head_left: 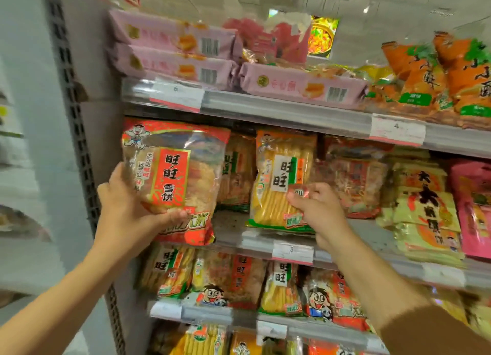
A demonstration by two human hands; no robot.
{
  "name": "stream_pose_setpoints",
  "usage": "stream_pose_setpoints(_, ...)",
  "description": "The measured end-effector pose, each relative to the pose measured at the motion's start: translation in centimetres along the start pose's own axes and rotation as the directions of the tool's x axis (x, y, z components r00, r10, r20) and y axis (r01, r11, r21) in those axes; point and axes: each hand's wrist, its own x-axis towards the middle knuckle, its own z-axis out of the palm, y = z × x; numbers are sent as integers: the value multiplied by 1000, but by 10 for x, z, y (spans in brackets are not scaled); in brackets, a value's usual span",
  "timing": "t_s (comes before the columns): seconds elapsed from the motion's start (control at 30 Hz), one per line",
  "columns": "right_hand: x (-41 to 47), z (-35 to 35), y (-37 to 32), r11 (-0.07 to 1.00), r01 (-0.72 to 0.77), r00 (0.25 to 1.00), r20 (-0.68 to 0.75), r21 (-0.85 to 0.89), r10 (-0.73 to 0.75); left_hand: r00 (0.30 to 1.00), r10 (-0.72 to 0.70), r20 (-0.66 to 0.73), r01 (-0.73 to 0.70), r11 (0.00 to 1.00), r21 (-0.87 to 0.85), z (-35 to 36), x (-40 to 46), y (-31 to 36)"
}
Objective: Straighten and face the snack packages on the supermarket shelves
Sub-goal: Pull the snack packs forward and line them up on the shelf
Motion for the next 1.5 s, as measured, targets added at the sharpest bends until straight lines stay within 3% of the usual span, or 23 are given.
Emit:
stream_pose_setpoints(0.1, 1, 67, 0, 1000, 1, 1000, 22, 4, -1, 1000, 31, -3, -30, 999, 44, -24, -7, -9)
stream_pose_setpoints(0.27, 9, 134, 19, 969, 25, 999, -21, -245, -31, 998, -7, 57, 4, 999, 54, -49, -17, -17)
stream_pose_setpoints(0.37, 14, 144, 29, 922, 22, 998, -50, -387, -45, 997, 20, 70, -22, 999, 36, -53, -23, -16)
stream_pose_setpoints(0.63, 17, 136, 31, 886, -12, 989, -137, -464, -58, 992, 10, 127, -7, 1000, -20, -29, -28, -14)
stream_pose_setpoints(0.67, 16, 134, 28, 896, -43, 992, -123, -442, -13, 991, 15, 136, -12, 1000, -25, -23, -29, -11)
stream_pose_setpoints(0.73, 11, 132, 17, 976, -98, 995, -13, -194, 97, 989, 33, 146, -25, 998, -60, -10, -31, -4)
stream_pose_setpoints(0.8, 6, 124, 13, 982, -67, 990, 107, -178, 87, 986, 66, 153, -52, 994, -95, 2, -33, 5)
stream_pose_setpoints(0.83, 0, 117, 7, 984, -105, 982, 141, -144, 125, 984, 72, 163, -54, 993, -110, 9, -34, 9)
stream_pose_setpoints(0.9, -7, 92, 15, 983, -38, 996, 78, -182, 53, 978, 70, 195, -41, 988, -150, 20, -34, 18)
stream_pose_setpoints(0.97, -15, 54, 18, 1000, 9, 997, 71, -27, -7, 978, 83, 192, -54, 987, -152, 37, -38, 32)
stream_pose_setpoints(1.03, -25, 11, 20, 973, -59, 996, 80, 224, 42, 981, 115, 158, -93, 985, -143, 62, -44, 49)
stream_pose_setpoints(1.07, -29, -10, 21, 971, -68, 992, 117, 230, 42, 980, 118, 158, -94, 984, -150, 76, -49, 61)
stream_pose_setpoints(1.13, -40, -45, 15, 999, 10, 980, 199, 40, -18, 975, 112, 192, -83, 985, -154, 111, -57, 83)
stream_pose_setpoints(1.23, -34, -95, 19, 980, 103, 982, 173, -168, -74, 968, 93, 234, -69, 992, -110, 168, -69, 120)
stream_pose_setpoints(1.4, 13, -185, 22, 981, 92, 995, -31, -172, -98, 902, 198, 383, -179, 980, -84, 243, -87, 180)
stream_pose_setpoints(1.5, 44, -220, 17, 972, 102, 985, -114, -213, -129, 846, 327, 420, -371, 928, 25, 254, -94, 180)
